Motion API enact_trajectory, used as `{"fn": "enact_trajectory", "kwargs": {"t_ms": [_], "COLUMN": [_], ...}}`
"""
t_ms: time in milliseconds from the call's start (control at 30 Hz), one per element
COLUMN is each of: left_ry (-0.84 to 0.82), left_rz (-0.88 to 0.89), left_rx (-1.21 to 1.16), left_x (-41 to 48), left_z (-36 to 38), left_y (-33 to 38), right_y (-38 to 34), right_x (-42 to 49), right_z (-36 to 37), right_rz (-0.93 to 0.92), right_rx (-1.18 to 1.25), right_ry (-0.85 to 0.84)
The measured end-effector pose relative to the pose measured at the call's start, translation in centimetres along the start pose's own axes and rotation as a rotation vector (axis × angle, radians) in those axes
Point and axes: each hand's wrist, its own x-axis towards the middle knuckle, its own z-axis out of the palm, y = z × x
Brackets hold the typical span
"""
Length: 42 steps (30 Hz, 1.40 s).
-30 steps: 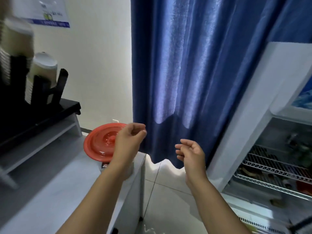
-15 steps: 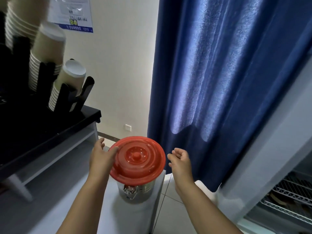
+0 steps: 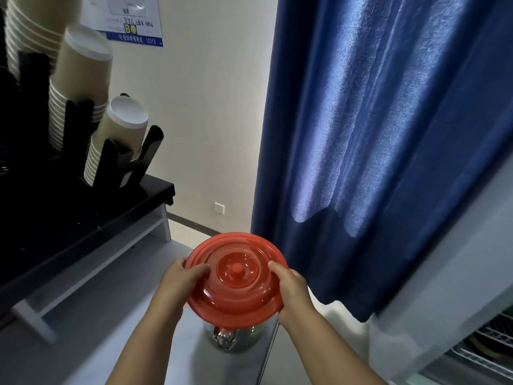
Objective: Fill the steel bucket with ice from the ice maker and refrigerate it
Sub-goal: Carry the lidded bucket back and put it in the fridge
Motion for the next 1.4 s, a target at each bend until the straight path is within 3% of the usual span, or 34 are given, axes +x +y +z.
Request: {"fn": "enact_trajectory", "kwargs": {"t_ms": [333,600,933,1400], "left_ry": [0.011,-0.092,-0.307,-0.731], "left_rz": [-0.01,0.068,0.141,0.065], "left_rx": [-0.036,-0.018,0.025,0.046], "left_x": [0.3,-1.0,-7.0,-18.4], "left_z": [1.4,7.7,23.1,49.5], "left_y": [1.1,3.1,5.0,3.8], "right_y": [-0.5,-2.9,-6.6,-9.4], "right_x": [0.8,0.6,-1.6,-4.8], "right_z": [-1.5,-8.0,-24.3,-52.3], "right_rz": [0.073,0.017,-0.082,-0.138], "right_rx": [0.045,0.13,0.272,0.397], "right_ry": [0.001,0.054,0.234,0.479]}}
